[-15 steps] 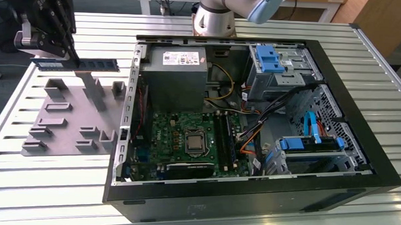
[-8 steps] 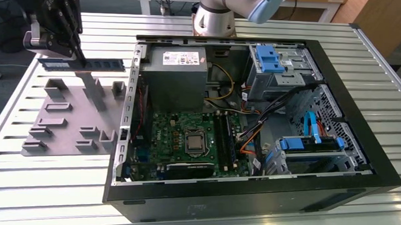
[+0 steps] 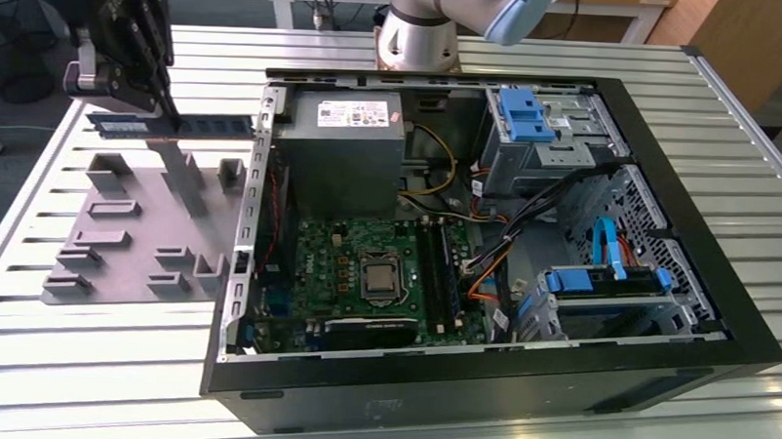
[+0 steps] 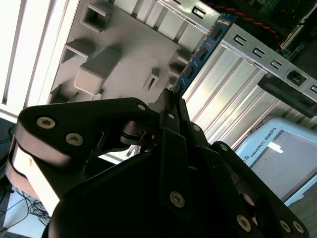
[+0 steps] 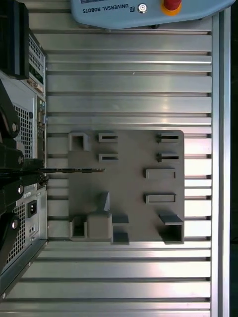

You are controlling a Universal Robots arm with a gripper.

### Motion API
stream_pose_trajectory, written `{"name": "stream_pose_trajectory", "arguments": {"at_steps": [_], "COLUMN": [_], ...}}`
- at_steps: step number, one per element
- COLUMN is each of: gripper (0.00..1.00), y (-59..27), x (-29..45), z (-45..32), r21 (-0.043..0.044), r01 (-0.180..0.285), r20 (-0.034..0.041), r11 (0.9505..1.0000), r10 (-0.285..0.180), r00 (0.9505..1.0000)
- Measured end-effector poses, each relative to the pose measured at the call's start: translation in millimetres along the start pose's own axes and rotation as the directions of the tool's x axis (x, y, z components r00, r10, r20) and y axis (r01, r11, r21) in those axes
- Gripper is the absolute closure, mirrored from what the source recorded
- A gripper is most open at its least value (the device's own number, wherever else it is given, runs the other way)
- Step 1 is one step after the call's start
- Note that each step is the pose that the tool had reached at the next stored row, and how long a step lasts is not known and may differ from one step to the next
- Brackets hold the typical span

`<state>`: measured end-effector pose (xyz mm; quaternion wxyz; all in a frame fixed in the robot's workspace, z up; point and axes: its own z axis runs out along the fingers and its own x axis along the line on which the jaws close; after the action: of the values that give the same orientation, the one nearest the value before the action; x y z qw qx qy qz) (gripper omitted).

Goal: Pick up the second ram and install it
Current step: 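Pick up the second ram and move it above second insertion slot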

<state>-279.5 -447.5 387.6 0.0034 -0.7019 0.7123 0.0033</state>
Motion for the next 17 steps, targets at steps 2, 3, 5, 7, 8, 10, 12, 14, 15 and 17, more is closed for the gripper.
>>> {"name": "stream_pose_trajectory", "arguments": {"at_steps": [2, 3, 5, 7, 8, 10, 12, 14, 15, 17], "gripper": [0.86, 0.86, 0.86, 0.86, 0.86, 0.86, 0.86, 0.86, 0.86, 0.86], "y": [-2.8, -4.3, -7.5, -10.8, -12.5, -15.9, -19.2, -22.1, -23.6, -26.6], "x": [-0.1, -0.1, -0.1, -0.2, -0.2, -0.2, -0.3, -0.3, -0.4, -0.4], "z": [-0.1, 0.0, 0.0, 0.0, 0.0, 0.0, 0.0, 0.0, 0.0, 0.0], "r21": [-0.0001, -0.0001, 0.0, 0.0, -0.0001, -0.0001, -0.0001, -0.0001, -0.0001, -0.0001], "r01": [0.0, 0.0, 0.0, 0.0, 0.0, 0.0, 0.0, 0.0, 0.0, 0.0], "r20": [-0.0001, -0.0001, -0.0001, 0.0, -0.0001, -0.0001, -0.0001, -0.0001, -0.0001, -0.0001], "r11": [1.0, 1.0, 1.0, 1.0, 1.0, 1.0, 1.0, 1.0, 1.0, 1.0], "r10": [0.0, 0.0, 0.0, 0.0, 0.0, 0.0, 0.0, 0.0, 0.0, 0.0], "r00": [1.0, 1.0, 1.0, 1.0, 1.0, 1.0, 1.0, 1.0, 1.0, 1.0]}}
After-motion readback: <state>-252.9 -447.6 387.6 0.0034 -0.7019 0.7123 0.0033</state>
